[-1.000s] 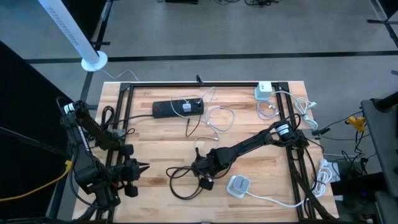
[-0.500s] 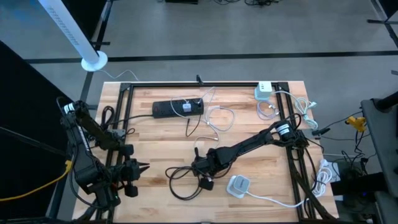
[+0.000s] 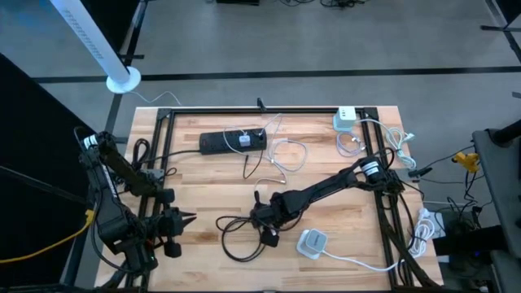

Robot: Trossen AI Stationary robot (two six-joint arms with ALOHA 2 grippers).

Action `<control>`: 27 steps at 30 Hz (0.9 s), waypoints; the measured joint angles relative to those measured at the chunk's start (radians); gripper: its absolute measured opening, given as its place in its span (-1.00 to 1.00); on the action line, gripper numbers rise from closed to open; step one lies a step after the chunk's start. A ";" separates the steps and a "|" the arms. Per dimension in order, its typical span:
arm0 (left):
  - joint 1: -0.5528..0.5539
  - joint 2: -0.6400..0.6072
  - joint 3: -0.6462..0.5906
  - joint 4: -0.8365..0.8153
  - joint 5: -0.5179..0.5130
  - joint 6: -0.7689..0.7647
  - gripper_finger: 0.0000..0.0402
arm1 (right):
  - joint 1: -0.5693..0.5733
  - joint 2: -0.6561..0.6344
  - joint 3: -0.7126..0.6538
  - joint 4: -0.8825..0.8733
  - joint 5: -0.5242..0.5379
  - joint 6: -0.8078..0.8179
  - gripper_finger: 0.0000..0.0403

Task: Insert USB
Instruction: Insert black charger cable into the bottom white outlet extension

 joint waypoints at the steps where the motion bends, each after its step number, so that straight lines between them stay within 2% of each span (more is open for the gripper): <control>1: 0.000 0.000 0.000 0.000 -0.003 0.005 -0.88 | 0.000 0.000 0.000 0.001 0.000 0.000 -0.58; 7: 0.000 0.000 0.000 0.000 -0.007 0.013 -0.88 | 0.000 0.010 0.000 0.007 0.000 -0.031 -0.80; 16: 0.000 0.000 0.000 0.006 -0.007 0.013 -0.88 | -0.002 0.011 0.000 0.014 -0.009 -0.071 -0.97; 22: 0.000 0.001 0.000 0.016 -0.007 0.013 -0.88 | -0.001 0.003 0.000 0.029 0.003 -0.069 -0.99; 27: -0.009 0.001 0.000 0.034 -0.007 0.013 -0.88 | 0.007 -0.057 0.018 0.026 0.029 -0.083 -1.00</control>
